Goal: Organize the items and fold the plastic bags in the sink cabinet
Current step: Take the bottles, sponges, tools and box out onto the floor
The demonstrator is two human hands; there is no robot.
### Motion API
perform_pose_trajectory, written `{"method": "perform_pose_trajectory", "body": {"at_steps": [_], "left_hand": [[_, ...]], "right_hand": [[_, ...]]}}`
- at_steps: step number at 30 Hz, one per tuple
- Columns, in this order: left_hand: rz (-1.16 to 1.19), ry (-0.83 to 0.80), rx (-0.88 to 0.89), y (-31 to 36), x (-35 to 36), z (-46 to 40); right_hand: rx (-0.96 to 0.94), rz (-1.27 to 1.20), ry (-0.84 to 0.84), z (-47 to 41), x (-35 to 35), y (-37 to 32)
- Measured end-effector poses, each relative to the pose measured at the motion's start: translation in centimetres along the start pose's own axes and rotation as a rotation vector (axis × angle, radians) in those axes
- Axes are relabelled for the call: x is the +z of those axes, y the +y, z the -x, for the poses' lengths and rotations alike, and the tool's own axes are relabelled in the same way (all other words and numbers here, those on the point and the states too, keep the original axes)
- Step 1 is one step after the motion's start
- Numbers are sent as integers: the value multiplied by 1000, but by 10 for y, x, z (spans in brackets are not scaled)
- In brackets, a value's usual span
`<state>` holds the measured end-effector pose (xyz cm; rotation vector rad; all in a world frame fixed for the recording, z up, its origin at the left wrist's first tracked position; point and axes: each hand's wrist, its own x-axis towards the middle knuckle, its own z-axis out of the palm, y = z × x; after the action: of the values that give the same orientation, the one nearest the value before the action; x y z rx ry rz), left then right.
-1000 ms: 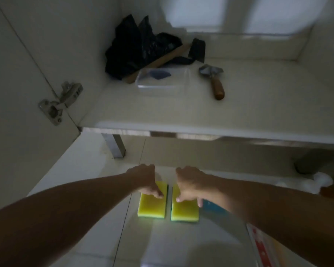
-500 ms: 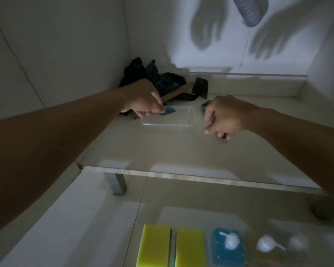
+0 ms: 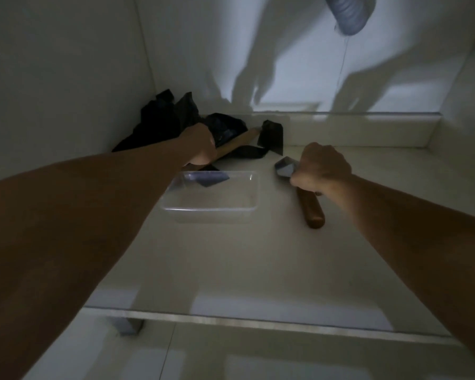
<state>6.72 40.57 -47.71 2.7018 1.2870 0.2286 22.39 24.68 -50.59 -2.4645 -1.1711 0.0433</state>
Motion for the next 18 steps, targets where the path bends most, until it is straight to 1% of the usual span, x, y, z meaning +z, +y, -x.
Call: {"method": "perform_pose_trajectory", "body": {"at_steps": [4, 8, 10, 14, 18], "left_hand": [[41, 97, -58, -5, 17, -18], [21, 88, -62, -7, 28, -31], [59, 89, -78, -6, 31, -36], [226, 170, -147, -2, 31, -36], [296, 264, -142, 10, 19, -29]], "right_hand": [[25, -32, 26, -10, 9, 9], [29, -98, 5, -13, 18, 14], [29, -108, 9, -12, 20, 17], [15, -122, 41, -5, 18, 20], [14, -178, 112, 6, 3, 22]]}}
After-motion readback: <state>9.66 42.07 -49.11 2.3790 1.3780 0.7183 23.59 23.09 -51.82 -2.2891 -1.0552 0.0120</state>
